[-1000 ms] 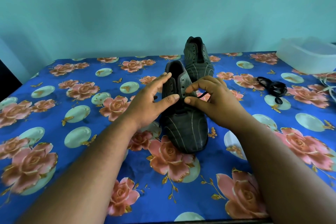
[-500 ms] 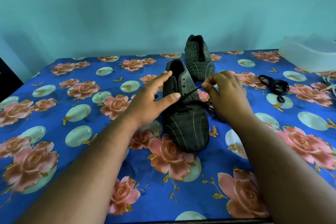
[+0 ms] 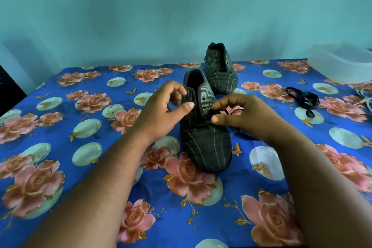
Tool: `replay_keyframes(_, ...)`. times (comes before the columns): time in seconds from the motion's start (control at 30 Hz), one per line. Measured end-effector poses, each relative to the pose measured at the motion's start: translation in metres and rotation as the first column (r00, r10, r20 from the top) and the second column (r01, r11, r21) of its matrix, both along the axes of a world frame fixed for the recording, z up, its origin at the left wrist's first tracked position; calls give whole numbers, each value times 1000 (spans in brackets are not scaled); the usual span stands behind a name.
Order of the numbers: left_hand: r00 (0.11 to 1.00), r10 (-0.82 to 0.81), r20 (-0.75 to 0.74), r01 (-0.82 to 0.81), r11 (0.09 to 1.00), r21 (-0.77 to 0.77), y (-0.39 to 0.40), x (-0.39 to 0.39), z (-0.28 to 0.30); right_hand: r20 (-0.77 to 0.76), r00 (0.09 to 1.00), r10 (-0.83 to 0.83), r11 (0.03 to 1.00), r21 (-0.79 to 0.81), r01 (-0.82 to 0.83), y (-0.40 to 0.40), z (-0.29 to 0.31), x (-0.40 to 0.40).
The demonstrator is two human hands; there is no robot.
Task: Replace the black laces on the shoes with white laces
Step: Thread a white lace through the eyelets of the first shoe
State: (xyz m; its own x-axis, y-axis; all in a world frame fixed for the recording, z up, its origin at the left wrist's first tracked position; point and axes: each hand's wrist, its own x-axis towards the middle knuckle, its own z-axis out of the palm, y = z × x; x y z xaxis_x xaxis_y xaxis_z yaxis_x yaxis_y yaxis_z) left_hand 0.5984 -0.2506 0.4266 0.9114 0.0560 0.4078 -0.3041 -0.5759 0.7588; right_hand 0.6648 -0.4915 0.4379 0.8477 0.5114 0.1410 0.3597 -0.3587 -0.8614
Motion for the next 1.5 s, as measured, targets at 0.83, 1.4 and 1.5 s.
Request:
replay_keyframes(0.83,971,-174,-163,194,975,113,-13,-8,6,402,913,-74,993,112,31,12,-2,-3)
replay_keyframes(1.4,925,-197,-325,195,980,-39,-18,-6,9,307,952,-2,998,-52,18,10,-17,10)
replay_keyframes(1.5,917,-206,-341,199,978,-55,-18,-8,12,181,981,63,997,-62,-53,11,-18,6)
